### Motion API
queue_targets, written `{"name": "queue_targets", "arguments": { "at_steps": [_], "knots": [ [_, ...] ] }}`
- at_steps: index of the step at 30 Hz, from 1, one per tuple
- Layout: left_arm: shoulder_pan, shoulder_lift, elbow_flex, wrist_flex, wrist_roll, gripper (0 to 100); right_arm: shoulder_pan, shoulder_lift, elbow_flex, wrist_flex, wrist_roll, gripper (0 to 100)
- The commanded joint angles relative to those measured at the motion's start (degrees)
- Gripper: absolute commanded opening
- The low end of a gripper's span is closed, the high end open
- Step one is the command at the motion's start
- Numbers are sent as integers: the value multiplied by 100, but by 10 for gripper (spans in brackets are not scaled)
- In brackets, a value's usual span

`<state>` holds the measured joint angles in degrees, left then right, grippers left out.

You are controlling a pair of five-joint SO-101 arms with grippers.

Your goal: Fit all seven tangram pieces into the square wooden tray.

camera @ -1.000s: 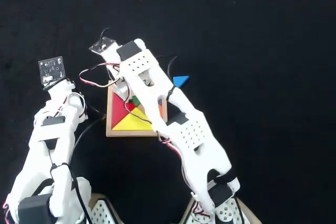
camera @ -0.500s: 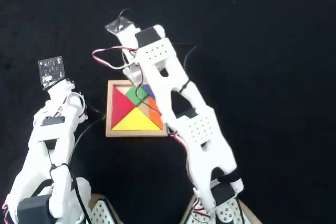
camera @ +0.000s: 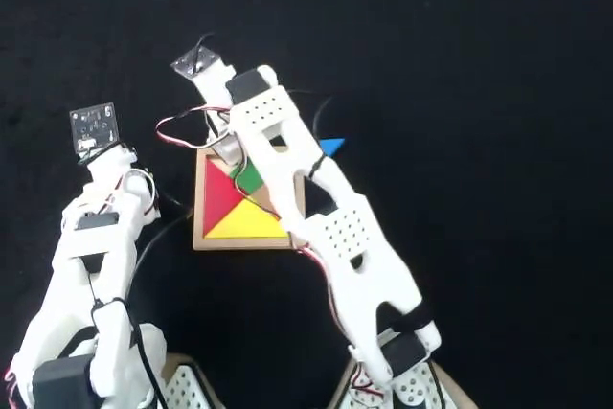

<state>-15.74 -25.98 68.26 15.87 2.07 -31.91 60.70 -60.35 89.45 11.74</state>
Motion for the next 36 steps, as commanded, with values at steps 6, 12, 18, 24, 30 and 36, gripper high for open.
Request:
{"name": "queue_targets", "arguments": {
  "at_steps": [6, 12, 18, 24, 30, 36],
  "knots": [
    [40, -9, -347, -105, -53, 64, -79, -163, -1051, 457, -18, 11],
    [40, -9, -347, -105, -53, 64, -88, 171, -1068, 360, 0, 11],
    [40, -9, -347, -105, -53, 64, -114, 488, -1077, 571, 26, 11],
    [40, 0, -347, -114, -53, 64, -114, 382, -1631, 853, -18, 11],
    [40, 0, -347, -114, -53, 64, 220, 286, -2492, 1187, 0, 11],
    [40, 0, -347, -114, -53, 64, 1266, -101, -2316, 1187, 18, 11]
  ]
}}
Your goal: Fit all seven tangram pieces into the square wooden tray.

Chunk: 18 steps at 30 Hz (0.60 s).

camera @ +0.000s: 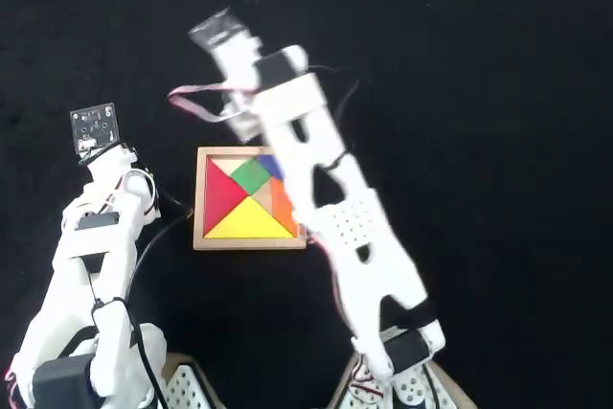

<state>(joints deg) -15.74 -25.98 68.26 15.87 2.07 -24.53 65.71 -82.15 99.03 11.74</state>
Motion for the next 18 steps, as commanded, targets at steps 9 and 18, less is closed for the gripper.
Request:
{"name": "queue_targets", "arguments": {
  "at_steps": [9, 18],
  "knots": [
    [40, 0, -347, -114, -53, 64, 703, -1789, 1543, 220, 141, 11],
    [40, 0, -347, -114, -53, 64, 1020, -2149, 2686, 114, -2760, 11]
  ]
}}
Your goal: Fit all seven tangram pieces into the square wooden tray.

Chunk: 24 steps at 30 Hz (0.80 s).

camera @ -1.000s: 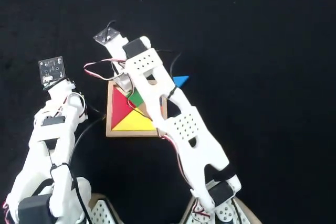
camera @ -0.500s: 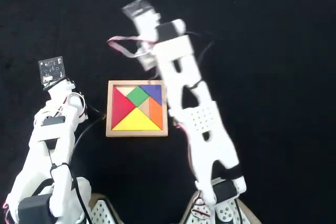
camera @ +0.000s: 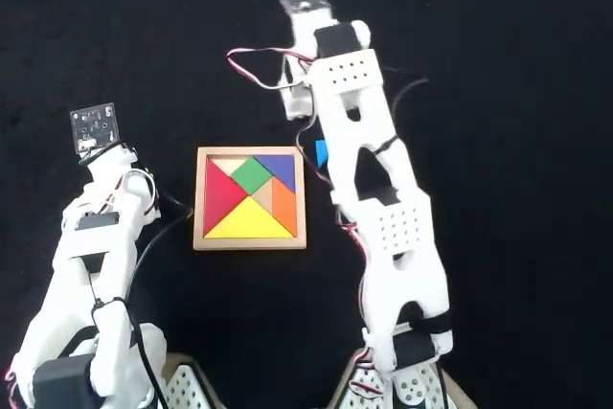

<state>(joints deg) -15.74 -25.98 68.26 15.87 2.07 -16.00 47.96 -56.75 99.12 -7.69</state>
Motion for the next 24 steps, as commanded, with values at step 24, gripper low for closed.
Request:
{"name": "queue_targets", "arguments": {
  "at_steps": [24],
  "knots": [
    [40, 26, -330, -255, -53, 64, 158, -497, 989, -510, -1969, 288]
  ]
}}
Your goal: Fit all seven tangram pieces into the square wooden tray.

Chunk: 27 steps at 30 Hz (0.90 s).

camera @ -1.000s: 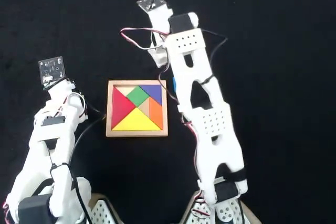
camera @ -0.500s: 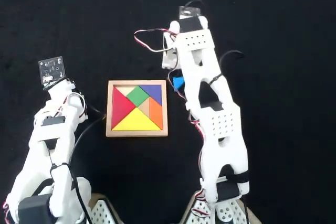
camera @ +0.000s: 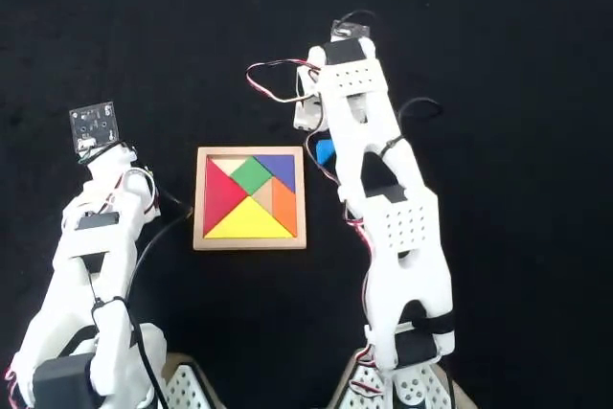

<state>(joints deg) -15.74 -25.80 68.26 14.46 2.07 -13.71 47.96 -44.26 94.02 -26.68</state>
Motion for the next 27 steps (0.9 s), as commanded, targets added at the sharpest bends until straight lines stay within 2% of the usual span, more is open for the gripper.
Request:
{"name": "queue_targets", "arguments": {
  "at_steps": [1, 4, 15, 21, 27],
  "knots": [
    [40, 9, -330, -114, -53, 64, -88, -497, -259, -18, -79, 288],
    [40, 9, -330, -114, -53, 64, -79, -488, -242, -255, -264, 290],
    [40, 9, -321, -123, -53, 64, -211, 321, -910, -615, -70, 288],
    [40, 9, -321, -123, -53, 64, -202, 989, -1393, -536, -62, 286],
    [40, 9, -321, -123, -53, 64, -237, 1253, -2123, 132, -62, 286]
  ]
}}
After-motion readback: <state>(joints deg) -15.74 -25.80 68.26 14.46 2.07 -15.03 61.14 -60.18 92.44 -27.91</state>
